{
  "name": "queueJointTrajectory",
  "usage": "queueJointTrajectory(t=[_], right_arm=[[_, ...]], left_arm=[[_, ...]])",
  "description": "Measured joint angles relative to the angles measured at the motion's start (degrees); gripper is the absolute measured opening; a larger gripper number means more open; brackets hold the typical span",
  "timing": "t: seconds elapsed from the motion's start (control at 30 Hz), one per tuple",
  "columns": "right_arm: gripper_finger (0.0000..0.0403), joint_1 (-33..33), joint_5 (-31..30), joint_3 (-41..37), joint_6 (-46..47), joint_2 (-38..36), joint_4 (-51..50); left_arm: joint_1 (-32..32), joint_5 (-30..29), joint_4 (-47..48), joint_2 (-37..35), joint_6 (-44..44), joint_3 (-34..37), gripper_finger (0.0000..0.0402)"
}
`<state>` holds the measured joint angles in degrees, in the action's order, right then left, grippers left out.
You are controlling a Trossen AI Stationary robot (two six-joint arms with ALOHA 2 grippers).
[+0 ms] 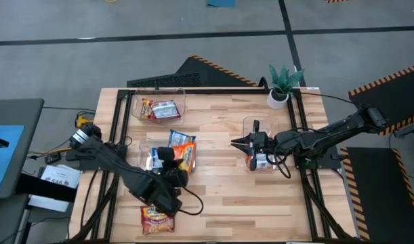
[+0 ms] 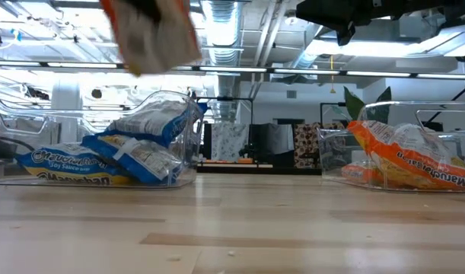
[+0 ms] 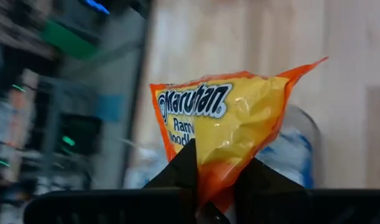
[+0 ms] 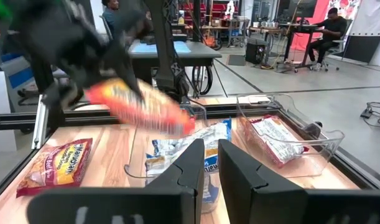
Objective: Sort Maruchan noodles
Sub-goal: Put the orange noodle pack into the bottom right transparent bin
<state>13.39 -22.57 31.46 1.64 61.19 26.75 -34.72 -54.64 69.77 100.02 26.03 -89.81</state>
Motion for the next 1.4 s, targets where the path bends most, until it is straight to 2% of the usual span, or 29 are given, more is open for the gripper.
queueJointTrajectory(t=[0.1, 0.17, 0.33, 0.4, 0.67, 0.8, 0.87, 1.07, 1.3, 1.4], right_arm=[[0.0071, 0.0, 0.0, 0.0, -0.1, 0.0, 0.7], [0.0071, 0.1, 0.0, 0.0, -0.7, 0.0, 2.1], [0.0071, 1.8, 0.0, 0.0, -5.3, -0.4, 7.9], [0.0071, 2.5, 0.0, 0.0, -7.0, -0.6, 10.0], [0.0071, 4.1, 0.0, 0.0, -8.2, -0.6, 11.9], [0.0071, 4.7, 0.0, 0.0, -8.3, -0.6, 12.9], [0.0071, 4.7, 0.0, 0.0, -8.3, -0.6, 13.6], [0.0071, 4.6, 0.0, 0.0, -8.7, -0.6, 16.8], [0.0071, 5.2, 0.1, 0.0, -11.3, -0.6, 20.4], [0.0071, 5.4, 0.1, 0.0, -11.9, -0.6, 20.6]], left_arm=[[-1.4, -7.1, 2.7, -0.7, -3.1, -3.8, 0.0030], [-1.7, -10.3, 0.5, -2.0, -6.9, -4.1, 0.0030], [0.8, -7.5, -9.0, -5.0, -15.1, -0.8, 0.0030], [2.6, -2.9, -17.3, -6.4, -20.8, 2.9, 0.0030], [14.3, 25.9, -59.0, -13.5, -46.0, 21.2, 0.0030], [24.3, 43.6, -70.4, -13.7, -47.9, 25.4, 0.0030], [29.1, 50.5, -74.7, -12.0, -47.5, 26.1, 0.0030], [36.9, 58.6, -86.1, -4.5, -49.7, 26.0, 0.0030], [42.6, 68.4, -108.0, 5.1, -49.8, 25.9, 0.0030], [43.8, 72.7, -115.3, 9.4, -48.2, 23.4, 0.0030]])
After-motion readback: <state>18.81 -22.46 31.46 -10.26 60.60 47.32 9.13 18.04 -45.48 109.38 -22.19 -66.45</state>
